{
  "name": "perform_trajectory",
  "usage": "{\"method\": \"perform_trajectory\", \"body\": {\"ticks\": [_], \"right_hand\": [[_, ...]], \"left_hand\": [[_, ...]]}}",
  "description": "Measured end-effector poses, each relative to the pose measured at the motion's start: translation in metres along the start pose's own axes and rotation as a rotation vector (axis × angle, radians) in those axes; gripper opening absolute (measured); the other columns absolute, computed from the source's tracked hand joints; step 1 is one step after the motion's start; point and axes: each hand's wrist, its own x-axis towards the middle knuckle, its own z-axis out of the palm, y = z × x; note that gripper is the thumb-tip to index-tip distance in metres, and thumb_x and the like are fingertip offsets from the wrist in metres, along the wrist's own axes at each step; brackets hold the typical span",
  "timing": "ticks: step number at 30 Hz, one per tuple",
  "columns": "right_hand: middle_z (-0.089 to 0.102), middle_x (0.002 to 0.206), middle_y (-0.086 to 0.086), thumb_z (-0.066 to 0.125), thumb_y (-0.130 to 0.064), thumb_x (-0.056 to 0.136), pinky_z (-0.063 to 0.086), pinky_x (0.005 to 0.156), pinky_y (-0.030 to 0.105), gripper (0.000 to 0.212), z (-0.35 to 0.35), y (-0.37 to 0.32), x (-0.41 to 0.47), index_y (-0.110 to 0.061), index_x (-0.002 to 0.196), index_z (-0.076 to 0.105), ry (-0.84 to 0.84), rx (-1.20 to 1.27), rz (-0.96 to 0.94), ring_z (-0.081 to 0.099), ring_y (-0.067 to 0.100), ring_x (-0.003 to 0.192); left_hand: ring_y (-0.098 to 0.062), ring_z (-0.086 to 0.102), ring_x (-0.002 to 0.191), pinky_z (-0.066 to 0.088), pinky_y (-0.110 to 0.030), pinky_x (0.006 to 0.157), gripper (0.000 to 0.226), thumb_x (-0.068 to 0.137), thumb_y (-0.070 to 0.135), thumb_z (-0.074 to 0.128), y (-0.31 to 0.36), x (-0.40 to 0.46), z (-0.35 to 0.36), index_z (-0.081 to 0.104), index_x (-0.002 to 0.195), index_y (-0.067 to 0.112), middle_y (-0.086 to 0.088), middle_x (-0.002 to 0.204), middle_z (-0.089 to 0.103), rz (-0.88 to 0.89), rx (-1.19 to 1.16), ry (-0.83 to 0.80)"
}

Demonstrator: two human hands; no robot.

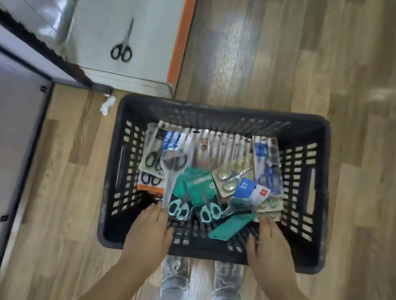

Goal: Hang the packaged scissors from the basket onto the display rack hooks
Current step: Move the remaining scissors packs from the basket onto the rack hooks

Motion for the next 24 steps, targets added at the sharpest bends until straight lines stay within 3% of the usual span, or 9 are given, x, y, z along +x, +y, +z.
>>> {"method": "perform_trajectory", "body": {"ticks": [8, 13, 17, 19, 24], "right_hand": [[0.028, 0.152, 0.012, 0.045, -0.024, 0.097, 0.021, 0.114, 0.034, 0.056, 0.046, 0.014, 0.095, -0.004, 0.145, 0.026, 0.037, -0.030, -0.005, 0.025, 0.024, 0.140], [0.039, 0.140, 0.017, 0.049, -0.025, 0.095, 0.034, 0.104, 0.041, 0.049, 0.055, 0.041, 0.164, -0.001, 0.136, 0.037, 0.158, 0.042, 0.066, 0.039, 0.030, 0.127], [0.046, 0.128, 0.021, 0.050, -0.033, 0.092, 0.044, 0.089, 0.043, 0.047, 0.059, 0.062, 0.213, -0.003, 0.127, 0.045, 0.192, 0.167, 0.200, 0.048, 0.036, 0.112], [0.047, 0.127, 0.021, 0.048, -0.044, 0.089, 0.047, 0.088, 0.045, 0.055, 0.066, 0.070, 0.231, -0.006, 0.128, 0.043, 0.172, 0.193, 0.232, 0.050, 0.037, 0.110], [0.029, 0.139, 0.022, 0.055, -0.046, 0.089, 0.043, 0.097, 0.050, 0.065, 0.077, 0.069, 0.246, -0.018, 0.142, 0.030, 0.147, 0.299, 0.293, 0.044, 0.042, 0.118]], "left_hand": [[-0.022, 0.029, 0.137, 0.025, -0.031, 0.112, 0.057, 0.096, 0.034, 0.047, -0.024, 0.108, 0.059, 0.030, 0.143, 0.006, -0.011, 0.148, 0.033, -0.121, -0.111, 0.116], [-0.033, 0.040, 0.124, 0.036, -0.042, 0.101, 0.063, 0.089, 0.038, 0.059, -0.031, 0.168, 0.077, 0.040, 0.132, -0.003, -0.020, 0.133, 0.043, -0.321, -0.249, 0.257], [-0.039, 0.039, 0.122, 0.037, -0.046, 0.098, 0.076, 0.076, 0.044, 0.072, -0.031, 0.198, 0.086, 0.043, 0.128, -0.003, -0.022, 0.134, 0.039, -0.479, -0.264, 0.406], [-0.038, 0.040, 0.121, 0.037, -0.046, 0.097, 0.077, 0.073, 0.043, 0.076, -0.031, 0.204, 0.090, 0.045, 0.127, -0.002, -0.023, 0.131, 0.041, -0.517, -0.314, 0.472], [-0.034, 0.042, 0.120, 0.036, -0.043, 0.096, 0.069, 0.074, 0.039, 0.076, -0.033, 0.207, 0.098, 0.047, 0.123, -0.001, -0.018, 0.128, 0.048, -0.510, -0.395, 0.581]]}}
